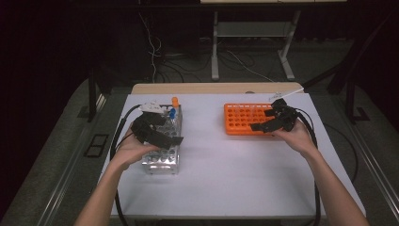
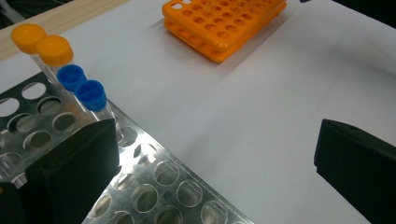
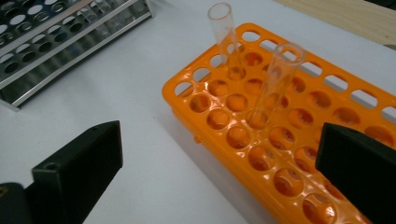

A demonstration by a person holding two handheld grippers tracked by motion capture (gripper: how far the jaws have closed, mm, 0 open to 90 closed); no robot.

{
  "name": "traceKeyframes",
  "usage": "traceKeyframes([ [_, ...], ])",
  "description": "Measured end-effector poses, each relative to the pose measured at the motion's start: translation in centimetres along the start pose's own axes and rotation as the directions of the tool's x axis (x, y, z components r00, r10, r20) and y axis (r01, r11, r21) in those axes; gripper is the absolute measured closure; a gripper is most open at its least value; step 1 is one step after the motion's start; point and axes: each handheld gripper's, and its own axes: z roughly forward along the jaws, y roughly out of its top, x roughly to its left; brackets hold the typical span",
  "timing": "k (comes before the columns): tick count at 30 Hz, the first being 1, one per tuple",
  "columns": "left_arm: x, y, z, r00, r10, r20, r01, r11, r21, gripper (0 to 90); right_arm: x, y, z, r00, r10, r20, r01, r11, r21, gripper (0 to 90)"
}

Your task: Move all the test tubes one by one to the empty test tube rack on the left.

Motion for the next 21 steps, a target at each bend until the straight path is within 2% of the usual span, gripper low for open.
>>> traceKeyframes([
  [9, -0.9, -1.1, -0.3, 1.0, 0.002, 0.004, -0.002, 0.9997, -0.024, 0.0, -1.3, 0.9, 0.6, 0.9995, 0.026, 0.018, -0.025, 1.0, -0.015, 0.2],
  [19, -1.1, -1.5, -0.4, 1.0, -0.002, 0.004, 0.003, 0.9992, -0.04, 0.0, -2.3, 0.7, 2.1, 0.9983, 0.041, 0.042, -0.04, 0.999, -0.01, 0.3],
  [21, -1.1, -1.6, -0.4, 1.0, -0.002, 0.003, 0.002, 0.9991, -0.041, 0.0, -2.4, 0.6, 2.2, 0.9989, 0.033, 0.032, -0.033, 0.999, -0.007, 9.8],
])
